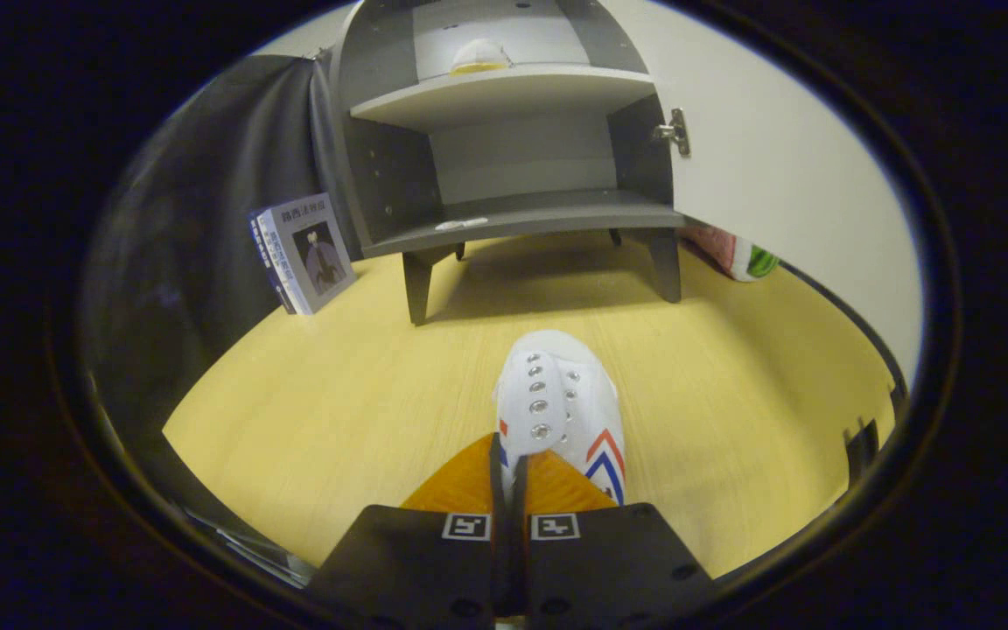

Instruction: Open the shoe cabinet door, grab the shoes and put them into the shoe cabinet, then close the shoe cabinet door.

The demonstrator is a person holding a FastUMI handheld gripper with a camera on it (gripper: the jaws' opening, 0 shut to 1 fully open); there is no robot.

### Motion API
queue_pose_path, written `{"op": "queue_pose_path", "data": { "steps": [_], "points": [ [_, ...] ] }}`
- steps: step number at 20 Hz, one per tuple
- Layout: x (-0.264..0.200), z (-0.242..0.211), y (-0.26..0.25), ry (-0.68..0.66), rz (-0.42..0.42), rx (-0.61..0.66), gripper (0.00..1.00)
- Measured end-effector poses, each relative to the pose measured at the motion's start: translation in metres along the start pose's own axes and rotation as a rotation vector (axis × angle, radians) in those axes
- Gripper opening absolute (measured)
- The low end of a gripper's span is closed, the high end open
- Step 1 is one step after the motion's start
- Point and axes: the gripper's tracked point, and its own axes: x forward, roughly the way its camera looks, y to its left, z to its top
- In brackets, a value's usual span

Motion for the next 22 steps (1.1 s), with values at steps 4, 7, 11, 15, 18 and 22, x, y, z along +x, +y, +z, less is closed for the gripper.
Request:
{"op": "queue_pose_path", "data": {
  "steps": [4,7,11,15,18,22],
  "points": [
    [-0.011,0.020,-0.001,-0.038,0.026,0.020,0.02],
    [-0.023,0.045,-0.001,-0.091,0.031,0.027,0.02],
    [-0.050,0.101,0.008,-0.142,0.032,0.000,0.02],
    [-0.089,0.191,0.015,-0.202,-0.016,-0.049,0.02],
    [-0.116,0.260,0.019,-0.263,-0.075,-0.076,0.02],
    [-0.115,0.327,0.015,-0.286,-0.143,-0.144,0.02]
  ]
}}
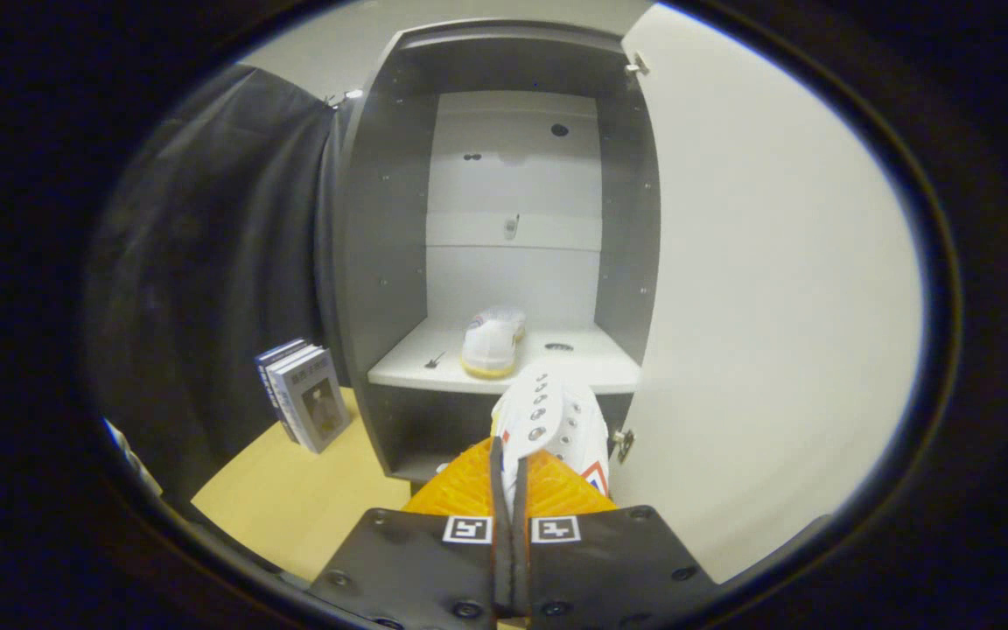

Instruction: Open the shoe cabinet door, grab the shoes and put them into the shoe cabinet, then close the shoe cabinet door.

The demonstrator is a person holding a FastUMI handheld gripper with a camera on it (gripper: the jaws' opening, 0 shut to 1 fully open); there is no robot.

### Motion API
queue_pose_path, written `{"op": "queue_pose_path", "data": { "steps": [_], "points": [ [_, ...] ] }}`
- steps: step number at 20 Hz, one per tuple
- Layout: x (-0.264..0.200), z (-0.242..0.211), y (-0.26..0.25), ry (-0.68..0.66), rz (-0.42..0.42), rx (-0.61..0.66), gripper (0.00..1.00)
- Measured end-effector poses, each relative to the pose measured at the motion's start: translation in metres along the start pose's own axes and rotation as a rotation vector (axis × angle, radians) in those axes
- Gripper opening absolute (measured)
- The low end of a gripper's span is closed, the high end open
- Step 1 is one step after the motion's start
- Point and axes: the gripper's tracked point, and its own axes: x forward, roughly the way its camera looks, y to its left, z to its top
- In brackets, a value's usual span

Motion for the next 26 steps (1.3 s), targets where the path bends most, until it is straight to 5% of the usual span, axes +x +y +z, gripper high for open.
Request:
{"op": "queue_pose_path", "data": {
  "steps": [6,14,26],
  "points": [
    [0.099,0.040,-0.022,0.034,0.001,-0.075,0.02],
    [0.228,0.036,-0.034,0.115,0.071,-0.107,0.02],
    [0.309,0.049,-0.030,0.177,0.156,-0.130,0.02]
  ]
}}
